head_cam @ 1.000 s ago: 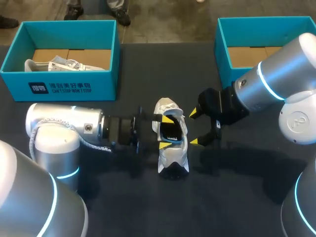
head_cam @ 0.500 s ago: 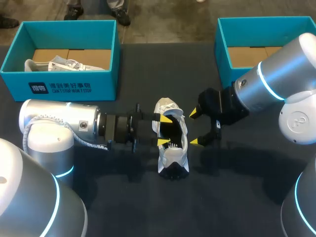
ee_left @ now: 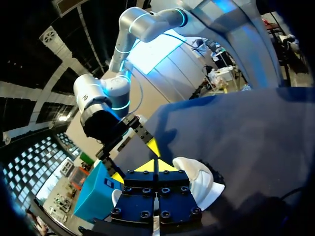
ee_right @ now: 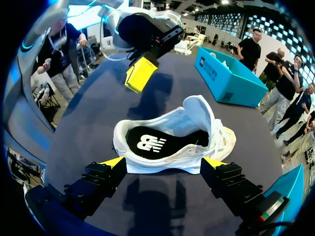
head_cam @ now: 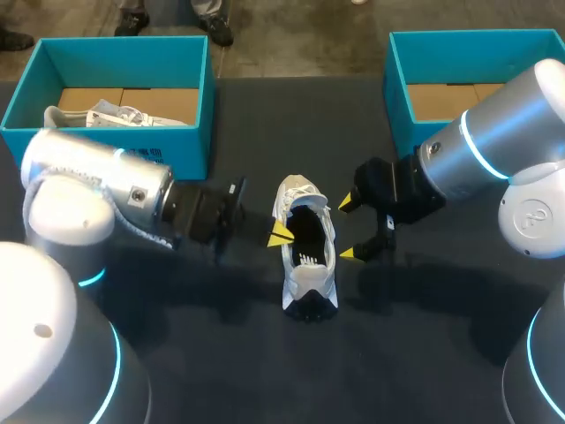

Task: Take the shoe out of the shoebox, open the shoe tongue, remove and reinsert the insole, then place the shoe into the shoebox

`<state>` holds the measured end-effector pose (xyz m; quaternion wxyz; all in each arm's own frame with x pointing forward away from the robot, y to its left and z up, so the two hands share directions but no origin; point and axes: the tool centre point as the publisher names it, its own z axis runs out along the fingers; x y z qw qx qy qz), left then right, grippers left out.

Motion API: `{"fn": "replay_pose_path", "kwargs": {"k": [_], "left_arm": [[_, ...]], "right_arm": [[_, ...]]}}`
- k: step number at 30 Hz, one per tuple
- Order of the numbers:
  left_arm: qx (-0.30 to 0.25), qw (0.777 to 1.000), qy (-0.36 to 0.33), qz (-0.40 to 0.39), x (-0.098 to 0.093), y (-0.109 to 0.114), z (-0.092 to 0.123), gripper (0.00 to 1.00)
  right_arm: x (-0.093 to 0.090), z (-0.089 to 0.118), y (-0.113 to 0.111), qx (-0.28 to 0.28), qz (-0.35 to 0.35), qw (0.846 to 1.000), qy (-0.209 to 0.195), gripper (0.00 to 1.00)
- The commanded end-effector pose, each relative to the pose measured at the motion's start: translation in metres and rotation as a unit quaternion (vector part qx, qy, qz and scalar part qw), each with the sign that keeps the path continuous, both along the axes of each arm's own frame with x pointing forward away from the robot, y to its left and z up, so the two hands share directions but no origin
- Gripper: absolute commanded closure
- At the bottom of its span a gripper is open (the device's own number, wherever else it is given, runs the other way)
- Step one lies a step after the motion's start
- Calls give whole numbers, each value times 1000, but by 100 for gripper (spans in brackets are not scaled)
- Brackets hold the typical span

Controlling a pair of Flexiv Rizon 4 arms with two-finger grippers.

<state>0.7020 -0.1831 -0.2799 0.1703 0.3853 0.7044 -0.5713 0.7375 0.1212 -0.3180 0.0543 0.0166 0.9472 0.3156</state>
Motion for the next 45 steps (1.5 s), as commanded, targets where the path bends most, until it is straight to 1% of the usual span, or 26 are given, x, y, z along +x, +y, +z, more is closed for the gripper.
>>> {"fn": "replay_pose_path", "kwargs": {"k": [1, 6, 11, 15, 19, 21, 24, 25, 28, 29, 31, 36, 39, 45], "left_arm": [[52, 997, 3, -59, 3, 3, 2, 100], [101, 988, 5, -115, -3, 5, 2, 100], [145, 975, 9, -165, -10, 7, 8, 100], [169, 966, 11, -194, -15, 4, 11, 100], [197, 955, 16, -220, -18, 2, 11, 100], [220, 945, 13, -243, -19, 2, 9, 100], [250, 930, 14, -269, -19, 2, 10, 100], [265, 923, 10, -279, -18, 4, 11, 100], [286, 911, 5, -297, -16, 5, 17, 100], [287, 910, 11, -298, -16, 5, 19, 100], [302, 903, -1, -305, -14, 6, 22, 100], [303, 905, 3, -298, -12, 6, 24, 100], [303, 905, 3, -298, -12, 6, 24, 100], [303, 905, 3, -298, -12, 6, 24, 100]], "right_arm": [[-1, 0, 2, -3, -2, 1000, -1, 0], [-1, 0, 2, -3, -2, 1000, -1, 0], [-1, 7, -18, -29, -14, 999, 1, 0], [0, 18, -29, -40, -18, 999, 6, 0], [2, 32, -39, -38, -29, 999, 9, 0], [2, 38, -47, -31, -35, 999, 14, 0], [2, 50, -56, -41, -44, 998, 12, 0], [2, 55, -60, -42, -46, 998, 13, 0], [1, 69, -68, -41, -55, 998, 13, 0], [0, 73, -70, -41, -57, 997, 14, 0], [-1, 80, -74, -46, -66, 997, 18, 0], [-5, 98, -81, -38, -79, 996, 24, 0], [-8, 106, -83, -43, -81, 995, 26, 0], [-17, 125, -89, -38, -90, 995, 29, 0]]}}
